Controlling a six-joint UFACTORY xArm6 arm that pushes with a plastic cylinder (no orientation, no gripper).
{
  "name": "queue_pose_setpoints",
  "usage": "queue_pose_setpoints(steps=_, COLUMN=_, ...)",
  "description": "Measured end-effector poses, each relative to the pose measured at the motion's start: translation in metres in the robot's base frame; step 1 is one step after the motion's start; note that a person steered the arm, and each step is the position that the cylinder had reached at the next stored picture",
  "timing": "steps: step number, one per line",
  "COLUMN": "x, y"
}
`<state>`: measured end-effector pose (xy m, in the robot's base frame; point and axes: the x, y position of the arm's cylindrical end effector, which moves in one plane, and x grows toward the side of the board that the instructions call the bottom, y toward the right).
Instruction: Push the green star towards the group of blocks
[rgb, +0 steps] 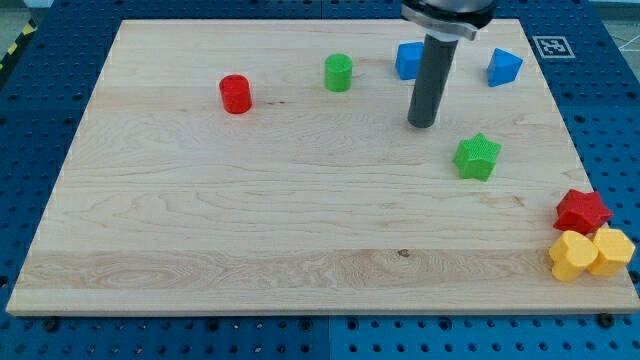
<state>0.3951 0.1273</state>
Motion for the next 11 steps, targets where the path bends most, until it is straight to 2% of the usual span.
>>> queue_pose_setpoints(steps=2, x=0.058, y=0.014)
queue_pose_setpoints(steps=4, x=0.031, y=0.016)
queue_pose_setpoints(steps=6, x=0.052, y=0.030)
queue_pose_setpoints(steps=8, x=0.052, y=0.071)
queue_pose_setpoints(steps=10, x=0.034, y=0.088)
queue_pose_setpoints(steps=11, x=0.044, y=0.090)
